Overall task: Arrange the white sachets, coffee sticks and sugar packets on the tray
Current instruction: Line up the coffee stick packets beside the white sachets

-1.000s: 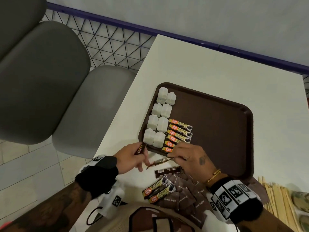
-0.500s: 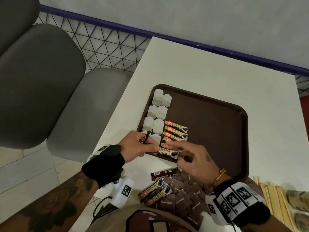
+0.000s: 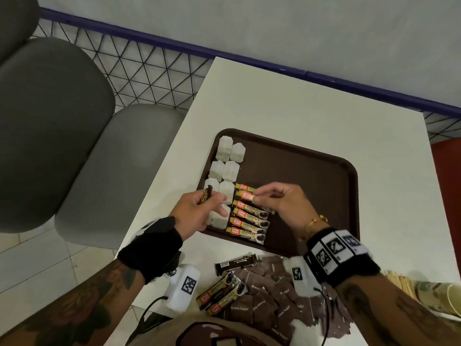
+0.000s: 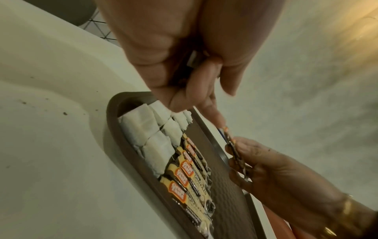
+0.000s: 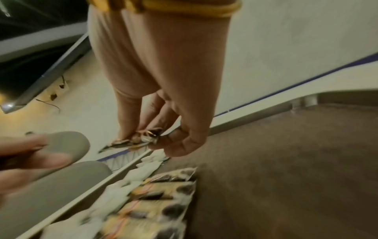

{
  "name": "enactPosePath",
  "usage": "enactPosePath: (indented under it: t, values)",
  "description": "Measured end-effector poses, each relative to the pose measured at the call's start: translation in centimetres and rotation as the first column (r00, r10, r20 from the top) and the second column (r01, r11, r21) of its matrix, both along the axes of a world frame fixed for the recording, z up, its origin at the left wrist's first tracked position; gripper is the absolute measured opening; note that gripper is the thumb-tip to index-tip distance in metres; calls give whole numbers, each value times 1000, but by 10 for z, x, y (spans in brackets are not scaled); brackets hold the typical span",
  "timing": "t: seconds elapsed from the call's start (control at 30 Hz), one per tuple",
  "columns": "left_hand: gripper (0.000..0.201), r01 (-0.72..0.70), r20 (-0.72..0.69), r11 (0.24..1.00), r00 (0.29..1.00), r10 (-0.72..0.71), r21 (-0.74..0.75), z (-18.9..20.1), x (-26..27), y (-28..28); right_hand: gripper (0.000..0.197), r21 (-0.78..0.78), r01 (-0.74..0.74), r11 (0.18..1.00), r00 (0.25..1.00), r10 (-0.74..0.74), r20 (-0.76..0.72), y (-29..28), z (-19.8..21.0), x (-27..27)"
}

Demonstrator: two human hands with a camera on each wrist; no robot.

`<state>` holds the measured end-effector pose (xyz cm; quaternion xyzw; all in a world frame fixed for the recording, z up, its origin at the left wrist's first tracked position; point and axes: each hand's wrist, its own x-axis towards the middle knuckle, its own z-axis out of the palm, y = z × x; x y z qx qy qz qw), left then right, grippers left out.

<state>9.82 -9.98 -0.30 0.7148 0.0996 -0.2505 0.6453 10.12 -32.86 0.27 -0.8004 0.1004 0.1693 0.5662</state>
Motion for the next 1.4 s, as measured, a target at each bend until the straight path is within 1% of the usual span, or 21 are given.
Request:
enactPosePath:
  t: [0.1,0.17,0.23,0.33,0.4,0.47,0.53,0.73,0.87,0.97,1.03,1.1,1.13,1.17,1.2,1.23,1.27,1.3,1.33,1.37,1.4]
  values:
    - [31,-94,-73,993,993,89,-71,-2,4,7,11,-201,75,977,997,-67,44,-11,-9,33]
    - [31,-147,-123,983,983,133,-112,-2,4,11,10,-314,72,947,997,-56,58,-12,-16,51]
    - [29,-196,-153,968,973,173,-156,-3,3,15,10,-368,45,929,998,-24,61,-9,-23,65]
    - [28,-254,-145,953,962,232,-164,-2,3,19,10,-412,-7,911,999,20,29,-2,-33,76]
    - [29,-282,-118,950,956,268,-132,0,3,21,9,-421,-21,907,1000,26,6,3,-38,79]
    - [30,-272,-72,960,961,267,-71,3,4,23,10,-447,-25,894,999,36,17,6,-41,80]
    - [30,-271,-40,961,962,269,-53,3,5,24,10,-477,-41,878,997,66,35,9,-41,79]
    - [21,-301,-6,941,953,304,-153,5,9,20,13,-546,-143,826,985,173,5,9,-37,78]
    - [14,-323,9,931,944,329,-169,-1,13,18,12,-549,-161,820,980,201,13,9,-42,77]
    - [13,-338,-31,916,940,340,-214,0,15,15,13,-539,-173,824,976,219,21,7,-45,75]
    - [7,-333,-37,915,942,334,-227,3,16,14,15,-539,-129,833,974,208,89,5,-41,74]
    - [5,-321,-25,915,945,325,-244,5,16,13,17,-496,-41,867,966,161,203,5,-28,72]
    - [8,-313,-20,914,947,319,-258,5,16,13,18,-441,-28,897,968,134,211,6,-19,70]
    - [11,-296,-8,915,952,306,-273,6,15,13,19,-356,-53,933,979,118,163,9,-10,67]
    - [14,-265,23,921,959,283,-284,7,15,12,21,-236,-110,965,990,129,65,13,-1,63]
    - [15,-219,76,936,966,249,-275,8,14,10,23,-92,-174,980,983,168,-69,18,6,57]
    - [16,-168,139,956,969,205,-242,9,13,9,26,60,-218,974,953,226,-201,22,11,52]
    - [17,-119,196,973,968,159,-198,10,13,8,29,196,-231,953,911,283,-301,24,14,46]
    - [19,-82,235,984,965,118,-160,10,12,7,31,303,-208,930,879,314,-360,26,15,41]
    - [23,-57,253,989,963,89,-134,10,12,6,31,385,-156,910,870,311,-383,26,14,37]
    - [25,-42,258,992,963,72,-121,9,11,6,29,444,-94,891,881,282,-379,26,13,35]
